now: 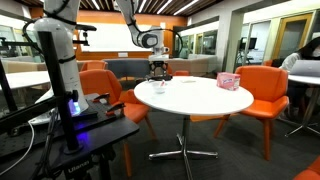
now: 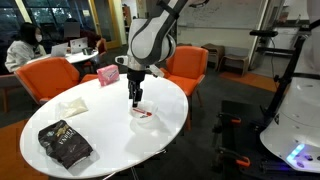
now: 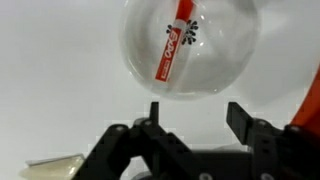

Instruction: Put the marker in the bowl

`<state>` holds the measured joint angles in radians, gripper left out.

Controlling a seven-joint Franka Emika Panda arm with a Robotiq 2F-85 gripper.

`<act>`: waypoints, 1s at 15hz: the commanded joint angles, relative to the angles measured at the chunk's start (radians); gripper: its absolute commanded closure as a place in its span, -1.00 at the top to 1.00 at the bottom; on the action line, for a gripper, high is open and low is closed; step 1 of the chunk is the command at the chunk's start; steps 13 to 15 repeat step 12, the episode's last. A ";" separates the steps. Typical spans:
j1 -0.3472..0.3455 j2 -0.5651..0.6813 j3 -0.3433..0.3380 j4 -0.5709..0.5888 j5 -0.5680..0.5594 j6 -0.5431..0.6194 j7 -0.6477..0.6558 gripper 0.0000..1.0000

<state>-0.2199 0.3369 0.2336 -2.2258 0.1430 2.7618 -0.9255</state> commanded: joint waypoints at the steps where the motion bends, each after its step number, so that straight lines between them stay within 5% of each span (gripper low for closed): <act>1: 0.062 -0.117 -0.067 -0.061 -0.044 -0.073 0.179 1.00; 7: 0.161 -0.301 -0.185 -0.103 -0.243 -0.276 0.640 1.00; 12: 0.180 -0.372 -0.199 -0.092 -0.262 -0.447 0.796 1.00; 15: 0.180 -0.372 -0.199 -0.092 -0.262 -0.447 0.796 1.00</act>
